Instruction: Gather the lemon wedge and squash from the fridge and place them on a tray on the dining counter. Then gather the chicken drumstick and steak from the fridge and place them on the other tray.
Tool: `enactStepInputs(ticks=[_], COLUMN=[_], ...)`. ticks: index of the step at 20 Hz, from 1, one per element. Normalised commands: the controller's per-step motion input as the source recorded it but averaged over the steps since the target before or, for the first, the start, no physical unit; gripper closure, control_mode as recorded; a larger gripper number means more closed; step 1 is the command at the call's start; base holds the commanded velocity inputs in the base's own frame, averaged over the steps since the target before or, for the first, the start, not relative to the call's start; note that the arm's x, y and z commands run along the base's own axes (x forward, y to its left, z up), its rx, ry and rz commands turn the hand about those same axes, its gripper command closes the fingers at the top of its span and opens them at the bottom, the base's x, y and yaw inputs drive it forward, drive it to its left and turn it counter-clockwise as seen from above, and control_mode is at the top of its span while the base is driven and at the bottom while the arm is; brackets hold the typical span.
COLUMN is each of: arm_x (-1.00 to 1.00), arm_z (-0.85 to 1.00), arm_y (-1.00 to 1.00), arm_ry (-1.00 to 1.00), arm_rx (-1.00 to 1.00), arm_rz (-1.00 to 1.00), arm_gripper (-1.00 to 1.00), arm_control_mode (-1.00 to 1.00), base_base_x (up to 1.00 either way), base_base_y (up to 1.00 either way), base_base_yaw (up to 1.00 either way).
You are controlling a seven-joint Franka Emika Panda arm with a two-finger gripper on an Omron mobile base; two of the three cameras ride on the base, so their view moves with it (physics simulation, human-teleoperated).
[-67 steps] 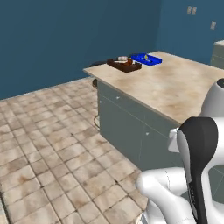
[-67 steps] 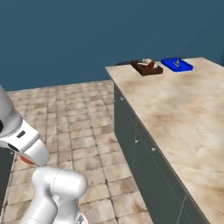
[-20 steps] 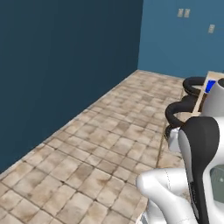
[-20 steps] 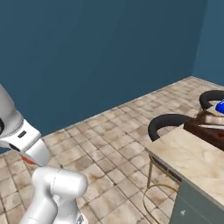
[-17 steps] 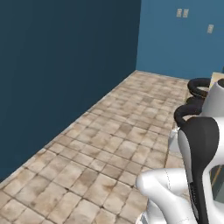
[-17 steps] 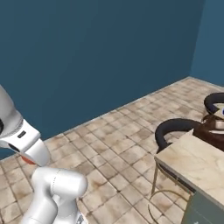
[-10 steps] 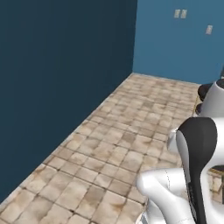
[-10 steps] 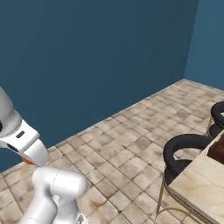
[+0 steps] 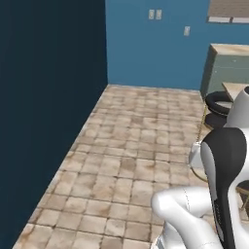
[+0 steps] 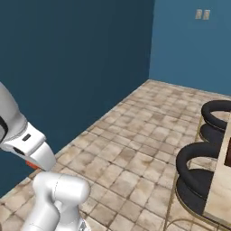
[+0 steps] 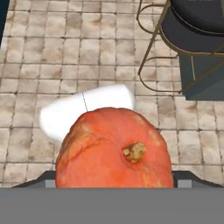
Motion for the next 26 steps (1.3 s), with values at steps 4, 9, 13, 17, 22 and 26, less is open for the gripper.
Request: enactStepInputs(ticks=[4, 9, 13, 17, 22, 26], arm_x=[0.00, 0.00, 0.00, 0.00, 0.00, 0.00], arm_z=[0.00, 0.00, 0.00, 0.00, 0.00, 0.00], arm_y=[0.00, 0.00, 0.00, 0.00, 0.00, 0.00], arm_ry=[0.00, 0.00, 0.00, 0.00, 0.00, 0.00], arm_rx=[0.00, 0.00, 0.00, 0.00, 0.00, 0.00], arm_rz=[0.00, 0.00, 0.00, 0.00, 0.00, 0.00], arm_gripper=[1.00, 1.00, 1.00, 1.00, 1.00, 1.00], arm_control_mode=[1.00, 1.00, 1.00, 1.00, 1.00, 1.00], base_base_x=[0.70, 0.64, 0.79, 0.79, 0.77, 0.66], base_base_y=[0.57, 0.55, 0.44, 0.41, 0.35, 0.55], base_base_yaw=[-0.49, -0.51, -0.45, -0.46, -0.45, -0.49])
